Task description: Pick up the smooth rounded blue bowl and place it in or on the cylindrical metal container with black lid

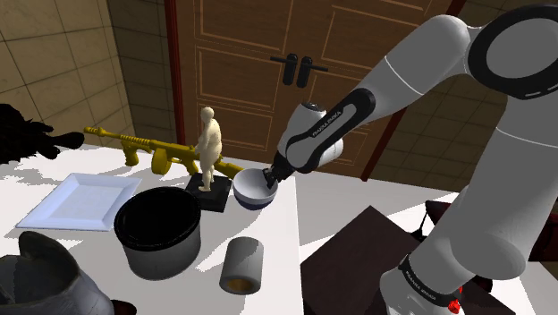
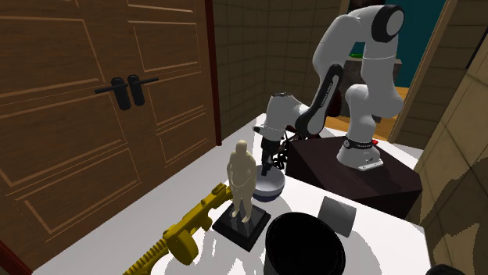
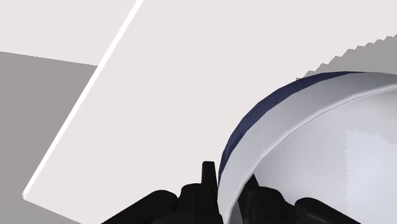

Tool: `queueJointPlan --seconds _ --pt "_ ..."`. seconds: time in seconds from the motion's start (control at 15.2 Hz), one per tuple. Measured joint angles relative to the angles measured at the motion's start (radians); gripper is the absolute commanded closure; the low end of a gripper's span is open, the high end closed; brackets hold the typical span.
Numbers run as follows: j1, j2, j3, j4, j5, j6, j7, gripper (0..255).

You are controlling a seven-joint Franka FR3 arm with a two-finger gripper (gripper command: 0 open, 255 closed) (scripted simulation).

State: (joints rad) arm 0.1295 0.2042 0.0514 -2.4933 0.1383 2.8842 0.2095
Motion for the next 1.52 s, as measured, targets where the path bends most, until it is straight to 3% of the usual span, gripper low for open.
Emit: queueJointPlan --seconds 1.52 --pt "0.002 -0.259 -0.014 0.035 -0.043 -0.295 0.044 255"
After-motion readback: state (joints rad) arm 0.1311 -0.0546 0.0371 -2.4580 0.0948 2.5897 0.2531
